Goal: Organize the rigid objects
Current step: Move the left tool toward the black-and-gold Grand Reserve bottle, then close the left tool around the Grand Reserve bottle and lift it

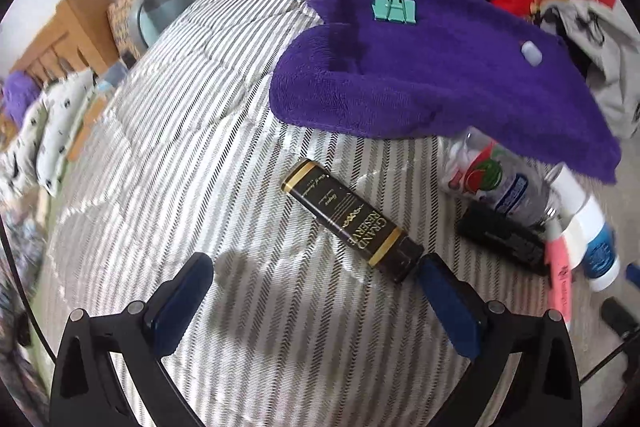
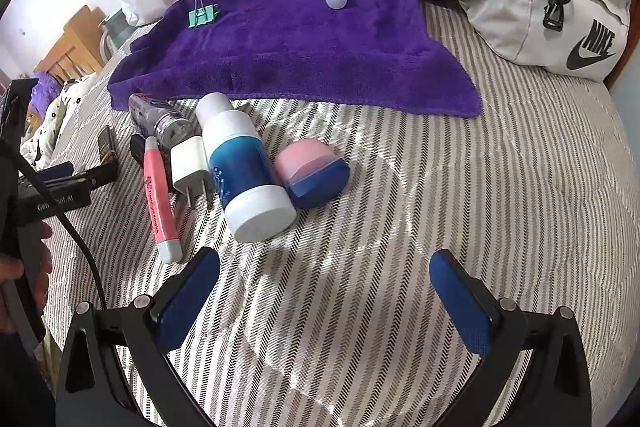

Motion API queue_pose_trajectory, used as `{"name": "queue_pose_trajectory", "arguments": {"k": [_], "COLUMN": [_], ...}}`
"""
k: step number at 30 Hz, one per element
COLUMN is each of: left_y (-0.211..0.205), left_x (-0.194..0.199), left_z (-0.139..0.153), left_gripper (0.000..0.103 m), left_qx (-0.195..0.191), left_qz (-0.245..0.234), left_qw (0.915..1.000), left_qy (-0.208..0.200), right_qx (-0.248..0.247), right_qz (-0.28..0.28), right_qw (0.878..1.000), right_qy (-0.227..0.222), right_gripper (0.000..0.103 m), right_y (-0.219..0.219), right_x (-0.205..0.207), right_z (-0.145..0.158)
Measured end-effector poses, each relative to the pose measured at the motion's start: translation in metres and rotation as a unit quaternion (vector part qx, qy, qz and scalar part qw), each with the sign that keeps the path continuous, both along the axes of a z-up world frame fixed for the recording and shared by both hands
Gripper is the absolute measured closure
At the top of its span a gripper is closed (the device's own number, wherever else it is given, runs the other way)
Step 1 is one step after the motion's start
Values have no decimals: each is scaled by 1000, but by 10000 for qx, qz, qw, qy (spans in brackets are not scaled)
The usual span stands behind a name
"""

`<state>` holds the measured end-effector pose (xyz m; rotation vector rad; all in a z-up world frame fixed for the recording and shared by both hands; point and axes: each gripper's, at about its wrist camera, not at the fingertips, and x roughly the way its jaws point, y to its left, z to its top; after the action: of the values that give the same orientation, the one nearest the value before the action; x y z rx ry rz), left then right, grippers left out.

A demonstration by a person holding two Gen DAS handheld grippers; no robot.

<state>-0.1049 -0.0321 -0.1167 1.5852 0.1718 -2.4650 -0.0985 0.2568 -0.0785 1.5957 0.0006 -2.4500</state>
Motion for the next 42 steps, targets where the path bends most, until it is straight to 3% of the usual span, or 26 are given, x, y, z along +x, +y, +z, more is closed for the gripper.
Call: {"name": "queue_pose_trajectory", "arguments": {"k": [4,8,12,15,19,20,27,36,42], "left_y": [-8,-16,-11,-8,-12,-13,-10,-16,-19], "left_x": [-10,-20,-17,-12,-4,-2,-8,-8,-4], "left_z": [1,-9,-8,-5,1,1,2,2,3], "left_gripper": [0,0,7,19,64,66,78,80,80], "left_qx": [257,175,-5,-42,1,15,-68,74,99], "left_qz": [313,757,813,635,458,393,-93,-332,-404], "left_qw": [9990,9970,9965,9974,9972,9973,9965,9961,9961], "left_qy": [167,45,194,351,585,620,828,809,773], "right_qx": [-3,-6,-22,-60,-190,-201,-282,-201,190], "right_qz": [30,24,-3,-53,-109,-108,-157,-168,-32], "right_qw": [10000,10000,10000,10000,9998,9997,9992,9981,9980], "right_qy": [-18,-52,-68,-31,43,63,238,549,600], "right_gripper": [0,0,0,0,0,0,0,0,0], "right_y": [-3,-2,1,6,10,11,14,18,15], "right_x": [-1,-1,0,-1,-4,-5,-9,-18,-30], "right_z": [-2,-4,-5,-5,-4,-3,1,14,6]}}
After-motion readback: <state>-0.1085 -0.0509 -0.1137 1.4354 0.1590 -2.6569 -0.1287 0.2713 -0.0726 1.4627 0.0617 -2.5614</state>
